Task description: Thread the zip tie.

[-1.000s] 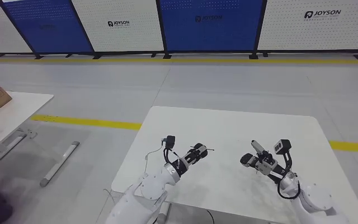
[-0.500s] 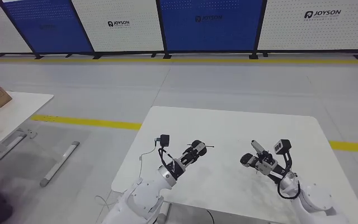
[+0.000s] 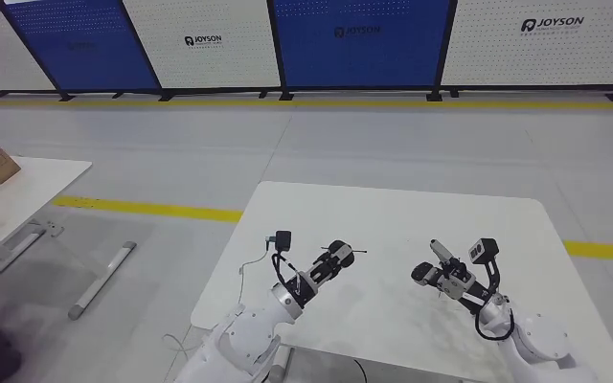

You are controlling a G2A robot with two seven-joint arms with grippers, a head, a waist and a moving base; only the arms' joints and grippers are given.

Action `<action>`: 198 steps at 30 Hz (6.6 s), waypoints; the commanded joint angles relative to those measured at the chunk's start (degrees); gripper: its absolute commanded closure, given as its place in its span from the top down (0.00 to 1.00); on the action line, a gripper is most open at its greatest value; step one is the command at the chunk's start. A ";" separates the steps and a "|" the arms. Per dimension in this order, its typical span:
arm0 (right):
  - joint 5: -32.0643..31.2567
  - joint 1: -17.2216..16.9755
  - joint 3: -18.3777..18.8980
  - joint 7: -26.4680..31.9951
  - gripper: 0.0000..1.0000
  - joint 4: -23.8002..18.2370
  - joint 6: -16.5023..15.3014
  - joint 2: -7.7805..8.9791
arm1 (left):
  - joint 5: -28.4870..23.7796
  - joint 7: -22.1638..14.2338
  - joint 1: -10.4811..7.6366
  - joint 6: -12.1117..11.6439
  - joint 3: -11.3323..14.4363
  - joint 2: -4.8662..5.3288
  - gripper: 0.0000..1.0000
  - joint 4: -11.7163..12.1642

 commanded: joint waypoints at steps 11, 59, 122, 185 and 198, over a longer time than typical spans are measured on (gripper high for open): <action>0.00 0.00 0.00 0.00 1.00 0.00 0.00 0.00 | 3.97 -1.84 -2.25 5.40 2.52 -0.08 0.00 4.47; -15.15 2.50 1.64 -0.87 1.00 -3.14 7.53 1.12 | 0.46 6.05 -2.51 4.54 4.24 -0.90 0.00 7.01; -64.11 20.26 -2.76 39.55 1.00 -12.00 31.61 5.18 | 0.46 6.05 -2.51 4.54 4.24 -0.90 0.00 7.01; -64.62 29.47 -14.53 34.60 0.37 5.52 31.61 1.42 | 0.46 6.05 -2.51 4.54 4.24 -0.90 0.00 7.01; -67.51 30.39 -16.34 35.59 0.36 9.60 31.61 -1.94 | 0.46 6.05 -2.51 4.54 4.24 -0.90 0.00 7.01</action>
